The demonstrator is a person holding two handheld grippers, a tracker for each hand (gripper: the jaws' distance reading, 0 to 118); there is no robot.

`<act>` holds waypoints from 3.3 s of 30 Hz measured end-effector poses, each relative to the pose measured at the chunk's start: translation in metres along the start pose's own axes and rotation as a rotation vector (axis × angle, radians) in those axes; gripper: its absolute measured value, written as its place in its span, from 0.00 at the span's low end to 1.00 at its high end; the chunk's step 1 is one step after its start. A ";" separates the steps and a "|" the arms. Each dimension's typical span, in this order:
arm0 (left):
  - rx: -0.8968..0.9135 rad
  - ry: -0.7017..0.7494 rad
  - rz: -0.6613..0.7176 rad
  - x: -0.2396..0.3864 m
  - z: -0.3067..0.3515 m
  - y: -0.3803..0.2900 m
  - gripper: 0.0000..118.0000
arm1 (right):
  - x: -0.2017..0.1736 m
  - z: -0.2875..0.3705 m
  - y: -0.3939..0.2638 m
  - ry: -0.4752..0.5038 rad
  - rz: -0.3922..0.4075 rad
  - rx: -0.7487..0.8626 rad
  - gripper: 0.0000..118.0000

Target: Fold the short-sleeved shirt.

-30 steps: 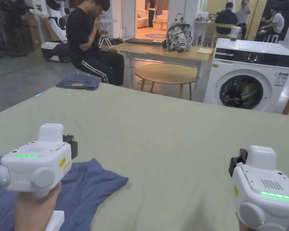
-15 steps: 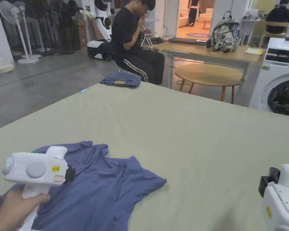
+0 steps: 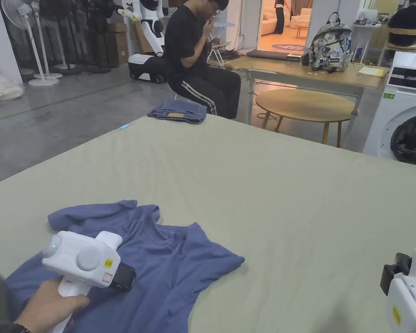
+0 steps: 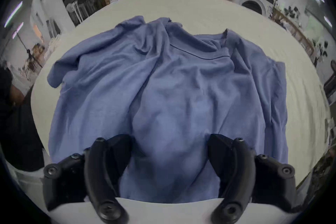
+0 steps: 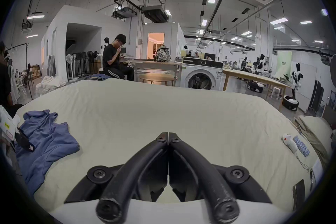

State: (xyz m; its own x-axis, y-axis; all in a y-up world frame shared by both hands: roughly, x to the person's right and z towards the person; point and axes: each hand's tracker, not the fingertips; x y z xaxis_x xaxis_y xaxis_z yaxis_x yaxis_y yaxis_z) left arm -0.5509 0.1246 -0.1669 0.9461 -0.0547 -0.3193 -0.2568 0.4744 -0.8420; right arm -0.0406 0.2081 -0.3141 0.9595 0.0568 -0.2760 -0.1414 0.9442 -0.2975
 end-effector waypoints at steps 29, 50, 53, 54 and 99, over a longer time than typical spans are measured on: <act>0.315 -0.099 0.054 0.009 0.074 0.014 0.00 | 0.009 0.007 0.001 -0.017 -0.049 -0.010 0.00; 0.714 -0.295 -0.119 0.129 0.233 0.153 0.00 | 0.054 0.042 0.040 -0.096 -0.069 0.106 0.00; 0.748 -0.355 -0.153 0.164 0.244 0.171 0.00 | 0.068 0.050 0.042 -0.118 -0.081 0.118 0.00; 0.754 -0.374 -0.167 0.176 0.246 0.176 0.00 | 0.073 0.053 0.043 -0.126 -0.084 0.121 0.00; 0.584 -0.586 -0.266 0.378 0.159 0.081 0.39 | 0.154 0.106 0.011 -0.259 -0.126 0.080 0.00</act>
State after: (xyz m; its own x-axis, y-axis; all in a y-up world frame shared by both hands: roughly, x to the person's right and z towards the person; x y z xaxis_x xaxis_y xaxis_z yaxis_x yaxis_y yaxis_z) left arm -0.1826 0.2817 -0.2871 0.9509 0.1570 0.2667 -0.0221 0.8940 -0.4475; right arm 0.1315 0.2615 -0.2625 1.0000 0.0082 0.0040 -0.0070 0.9710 -0.2390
